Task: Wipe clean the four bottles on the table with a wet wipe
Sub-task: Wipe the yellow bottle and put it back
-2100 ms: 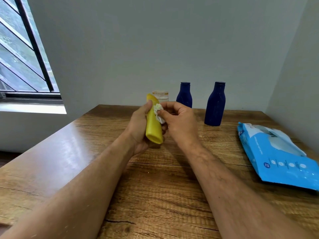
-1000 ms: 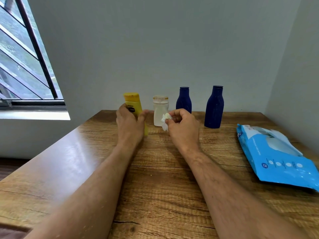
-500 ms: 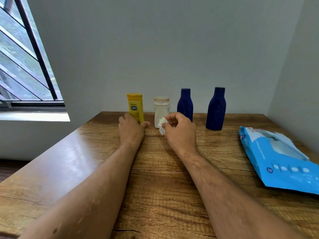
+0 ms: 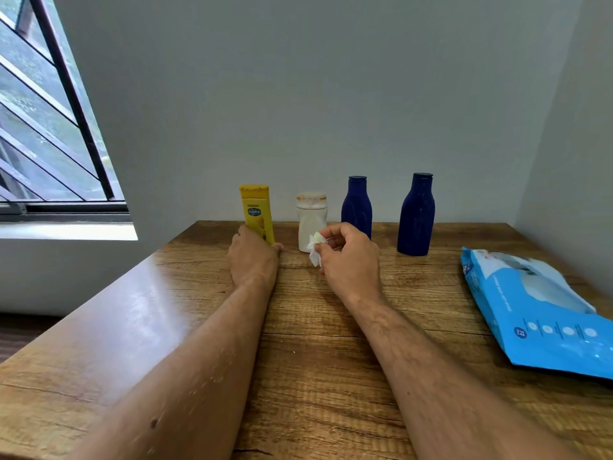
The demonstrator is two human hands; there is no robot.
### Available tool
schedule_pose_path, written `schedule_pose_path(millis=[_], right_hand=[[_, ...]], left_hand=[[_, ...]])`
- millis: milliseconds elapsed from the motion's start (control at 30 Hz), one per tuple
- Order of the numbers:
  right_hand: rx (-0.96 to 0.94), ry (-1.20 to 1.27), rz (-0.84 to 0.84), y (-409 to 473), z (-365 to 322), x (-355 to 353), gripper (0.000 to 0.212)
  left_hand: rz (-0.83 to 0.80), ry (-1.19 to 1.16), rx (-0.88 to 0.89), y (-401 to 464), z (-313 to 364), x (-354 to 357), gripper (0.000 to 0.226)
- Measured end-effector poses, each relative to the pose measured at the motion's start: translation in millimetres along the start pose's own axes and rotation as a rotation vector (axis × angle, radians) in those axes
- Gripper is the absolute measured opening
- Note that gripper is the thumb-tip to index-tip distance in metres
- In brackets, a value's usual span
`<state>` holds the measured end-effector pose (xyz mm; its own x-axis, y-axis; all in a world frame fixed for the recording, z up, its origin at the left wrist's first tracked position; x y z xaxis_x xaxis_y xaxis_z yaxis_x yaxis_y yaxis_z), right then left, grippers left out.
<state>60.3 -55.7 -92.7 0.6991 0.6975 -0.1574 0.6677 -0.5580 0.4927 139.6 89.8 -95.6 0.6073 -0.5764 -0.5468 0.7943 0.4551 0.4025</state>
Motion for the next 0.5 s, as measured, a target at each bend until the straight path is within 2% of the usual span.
schedule_pose_path(millis=[133, 400, 500], right_hand=[[-0.003, 0.001, 0.0, 0.2, 1.2, -1.6, 0.018], [-0.012, -0.01, -0.001, 1.3, 0.9, -1.7, 0.017], [-0.007, -0.014, 0.004, 2.0, -0.2, -2.4, 0.016]], left_hand=[[-0.041, -0.005, -0.113, 2.1, -0.7, -1.9, 0.073], [-0.058, -0.003, -0.128, 2.3, -0.6, -2.5, 0.075], [-0.065, -0.028, -0.152, 2.9, 0.5, -3.9, 0.084]])
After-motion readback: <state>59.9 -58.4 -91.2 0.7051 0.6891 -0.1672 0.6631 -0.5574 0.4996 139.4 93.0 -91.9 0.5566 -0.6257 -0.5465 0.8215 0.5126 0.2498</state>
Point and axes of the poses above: each hand's wrist, its own y-axis towards the middle knuckle, its own x-axis out of the palm, z = x × y, the point moved 2 cm from there along y, towards the middle knuckle, and after that the axes turned 11 degrees about z, right-handed, at the moved point
